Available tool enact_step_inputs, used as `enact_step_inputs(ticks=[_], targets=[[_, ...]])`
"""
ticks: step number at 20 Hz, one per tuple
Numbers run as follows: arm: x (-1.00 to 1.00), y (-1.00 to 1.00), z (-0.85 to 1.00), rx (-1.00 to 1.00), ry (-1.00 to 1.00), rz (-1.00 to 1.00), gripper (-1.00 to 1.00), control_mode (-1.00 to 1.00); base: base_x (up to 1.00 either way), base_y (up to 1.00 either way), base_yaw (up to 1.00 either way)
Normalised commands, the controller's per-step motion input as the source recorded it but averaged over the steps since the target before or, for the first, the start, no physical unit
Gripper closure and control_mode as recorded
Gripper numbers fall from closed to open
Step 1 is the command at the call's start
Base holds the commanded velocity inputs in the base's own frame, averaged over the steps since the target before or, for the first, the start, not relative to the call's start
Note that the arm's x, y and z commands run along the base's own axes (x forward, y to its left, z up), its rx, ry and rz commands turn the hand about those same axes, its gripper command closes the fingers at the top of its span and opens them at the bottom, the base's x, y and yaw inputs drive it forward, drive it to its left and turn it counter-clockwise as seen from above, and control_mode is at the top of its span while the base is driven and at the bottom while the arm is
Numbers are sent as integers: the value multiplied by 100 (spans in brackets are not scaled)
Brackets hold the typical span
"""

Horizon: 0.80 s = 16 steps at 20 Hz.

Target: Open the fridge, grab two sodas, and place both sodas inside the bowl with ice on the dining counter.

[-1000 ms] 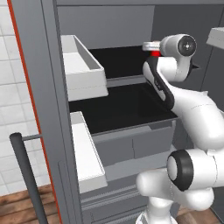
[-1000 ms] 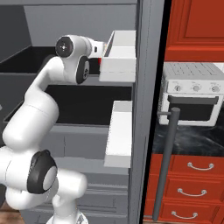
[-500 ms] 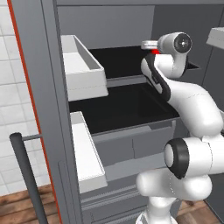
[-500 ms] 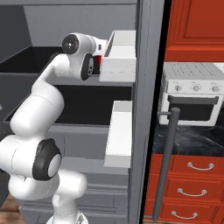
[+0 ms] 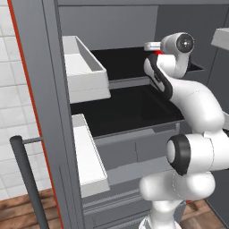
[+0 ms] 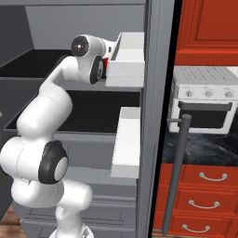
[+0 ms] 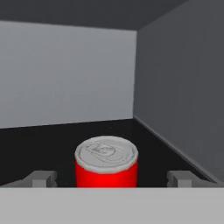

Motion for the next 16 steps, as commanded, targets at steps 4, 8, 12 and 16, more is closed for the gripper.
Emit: enact_step_inputs(ticks=[4, 8, 12, 16], targets=[[14, 0, 0, 0, 0, 0, -100, -100, 0, 0, 0], [12, 0, -4, 0, 0, 0, -100, -100, 0, 0, 0], [13, 0, -7, 0, 0, 0, 100, -100, 0, 0, 0], [6, 0, -2, 0, 0, 0, 100, -100, 0, 0, 0]])
